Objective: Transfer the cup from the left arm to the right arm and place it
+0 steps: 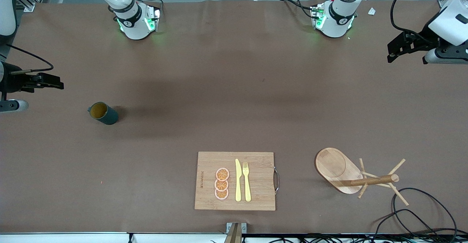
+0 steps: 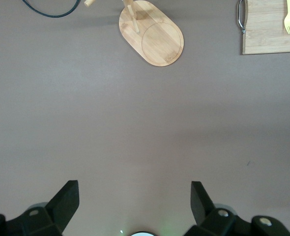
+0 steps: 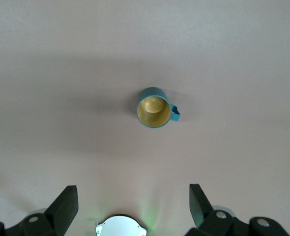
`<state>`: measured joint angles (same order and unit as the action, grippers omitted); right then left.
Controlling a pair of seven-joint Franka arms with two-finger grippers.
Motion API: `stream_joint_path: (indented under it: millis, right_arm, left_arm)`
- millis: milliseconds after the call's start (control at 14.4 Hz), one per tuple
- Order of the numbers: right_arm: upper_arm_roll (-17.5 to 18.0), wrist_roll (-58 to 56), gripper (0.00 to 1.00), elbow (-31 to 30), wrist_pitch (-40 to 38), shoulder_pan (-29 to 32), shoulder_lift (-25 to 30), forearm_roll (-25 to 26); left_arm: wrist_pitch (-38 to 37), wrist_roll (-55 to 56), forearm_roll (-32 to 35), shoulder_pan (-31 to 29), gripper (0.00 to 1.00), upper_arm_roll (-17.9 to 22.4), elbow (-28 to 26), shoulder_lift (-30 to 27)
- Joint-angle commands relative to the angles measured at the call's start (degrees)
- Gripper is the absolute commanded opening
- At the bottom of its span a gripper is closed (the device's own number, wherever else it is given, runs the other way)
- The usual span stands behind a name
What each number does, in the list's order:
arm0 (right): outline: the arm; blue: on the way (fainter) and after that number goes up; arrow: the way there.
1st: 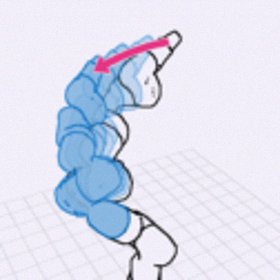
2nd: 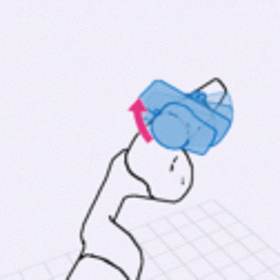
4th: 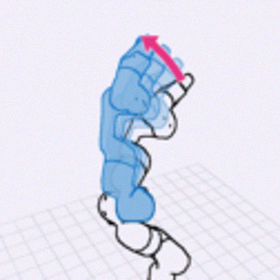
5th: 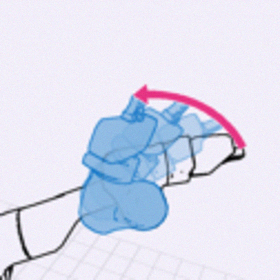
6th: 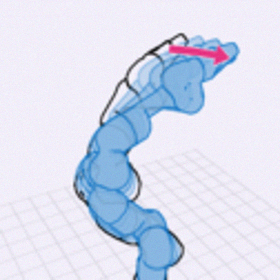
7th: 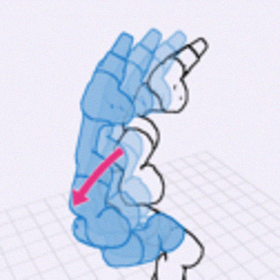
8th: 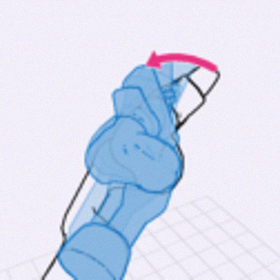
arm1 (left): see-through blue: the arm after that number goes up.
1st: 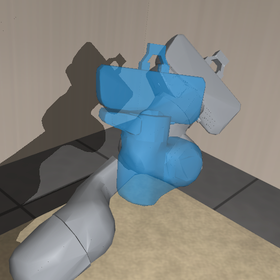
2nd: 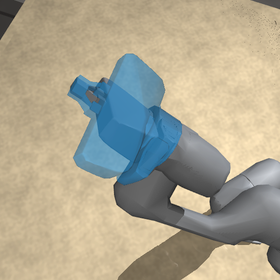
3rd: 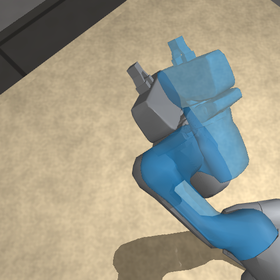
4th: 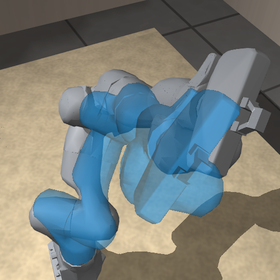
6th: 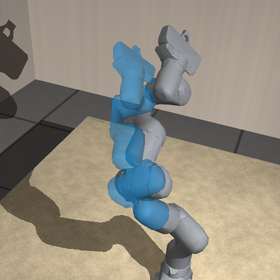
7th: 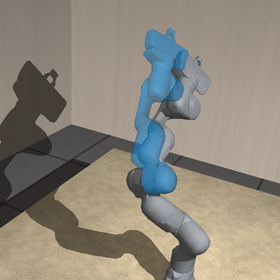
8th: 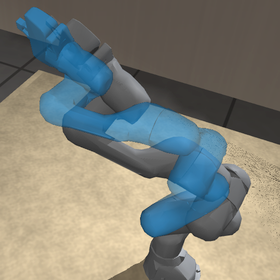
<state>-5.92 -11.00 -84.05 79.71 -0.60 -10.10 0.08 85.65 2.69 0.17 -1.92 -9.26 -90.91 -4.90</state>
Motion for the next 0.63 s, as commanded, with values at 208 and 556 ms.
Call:
stream_joint_path:
  millis: [208,556]
  right_arm:
    - [-0.1,1.2,1.0,-5.8,1.1,-0.1,8.4,0.2]
    - [-0.1,3.1,1.0,-6.4,0.7,0.2,10.8,0.0]
  left_arm:
    - [0.0,-0.7,-1.3,-0.5,1.0,0.0,0.6,0.1]
    - [0.1,-0.8,-1.3,-0.5,1.0,0.0,0.6,0.0]
